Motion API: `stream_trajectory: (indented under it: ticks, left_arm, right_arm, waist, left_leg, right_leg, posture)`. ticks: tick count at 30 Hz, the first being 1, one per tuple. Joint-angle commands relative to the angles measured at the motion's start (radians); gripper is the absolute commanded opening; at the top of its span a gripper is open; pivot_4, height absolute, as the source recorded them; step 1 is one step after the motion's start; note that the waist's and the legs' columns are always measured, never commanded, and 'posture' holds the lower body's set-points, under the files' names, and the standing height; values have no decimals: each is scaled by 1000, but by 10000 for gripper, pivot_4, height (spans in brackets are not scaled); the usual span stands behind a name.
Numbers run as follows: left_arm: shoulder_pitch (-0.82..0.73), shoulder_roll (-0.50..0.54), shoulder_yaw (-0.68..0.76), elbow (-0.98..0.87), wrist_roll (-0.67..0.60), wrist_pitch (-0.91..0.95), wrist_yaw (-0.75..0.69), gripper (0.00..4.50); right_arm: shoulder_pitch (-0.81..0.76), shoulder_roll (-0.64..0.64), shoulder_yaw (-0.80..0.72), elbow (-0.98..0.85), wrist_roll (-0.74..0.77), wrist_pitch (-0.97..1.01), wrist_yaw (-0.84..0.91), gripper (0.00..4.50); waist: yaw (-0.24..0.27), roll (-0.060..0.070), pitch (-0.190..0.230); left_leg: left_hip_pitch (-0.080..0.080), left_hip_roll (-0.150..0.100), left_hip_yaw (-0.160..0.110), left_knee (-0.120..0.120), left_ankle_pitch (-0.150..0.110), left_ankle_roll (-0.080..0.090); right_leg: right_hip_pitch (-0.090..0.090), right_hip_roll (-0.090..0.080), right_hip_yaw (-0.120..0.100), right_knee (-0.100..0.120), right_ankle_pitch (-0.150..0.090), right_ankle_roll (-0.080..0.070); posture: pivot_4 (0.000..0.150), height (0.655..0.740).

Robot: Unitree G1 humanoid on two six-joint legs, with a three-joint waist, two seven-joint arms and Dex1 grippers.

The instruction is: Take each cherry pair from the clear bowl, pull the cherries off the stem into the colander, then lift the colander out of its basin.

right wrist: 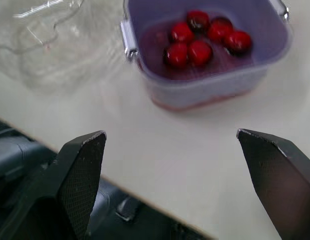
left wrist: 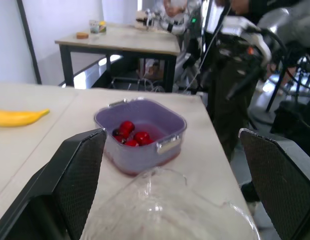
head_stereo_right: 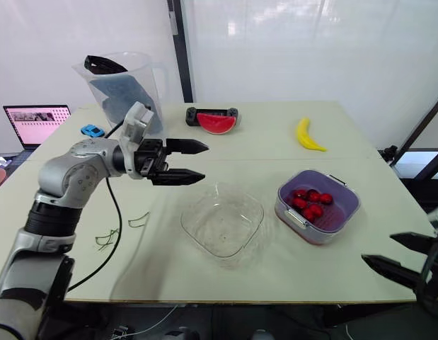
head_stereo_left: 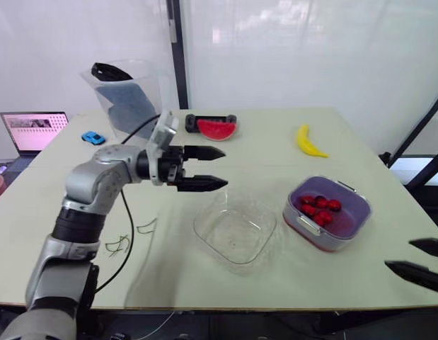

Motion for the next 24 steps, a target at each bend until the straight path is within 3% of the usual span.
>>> stream_trajectory:
  ticks: [1,6,10,13,17,24]
  left_arm:
    - [-13,6,21,-15,20,-36,-10,44558]
    - [21,-13,28,-50,37,-45,29,44558]
    - [48,-34,66,-84,14,-20,100,44558]
    - [77,-28,83,-119,16,-7,135,44558]
    - [94,-30,94,-144,13,4,169,44558]
    - [132,-28,91,-197,23,19,217,44558]
  right_arm:
    - [-28,-7,-49,-59,54,7,-38,45000]
    - [-176,-120,197,-143,58,55,-243,45000]
    - [-418,-140,538,-104,-5,118,-524,45000]
    - [-602,-122,740,-97,-19,187,-636,45000]
    - [-760,-104,877,-46,13,299,-651,45000]
    - [-893,-75,1100,16,-23,299,-662,45000]
  waist:
    - [-4,0,0]
    - [2,0,0]
    - [3,-2,1]
    - [1,-2,0]
    - [2,-2,0]
    - [1,-2,0]
  left_leg:
    - [1,0,0,0,0,0]
    - [9,1,-1,-2,0,0]
    - [8,1,-2,-1,0,0]
    - [8,0,-2,-1,0,0]
    - [8,0,-2,-3,0,0]
    - [8,0,-2,-2,0,0]
  right_leg:
    - [0,0,1,0,0,0]
    - [8,0,0,-1,0,0]
    - [9,-1,0,-3,0,0]
    - [9,-2,0,-3,0,0]
    - [8,-1,0,-3,0,0]
    - [7,-1,0,-2,0,0]
  posture:
    - [1500,7400]
    - [1500,7400]
    - [1500,7400]
    - [1500,7400]
    - [1500,7400]
    - [1500,7400]
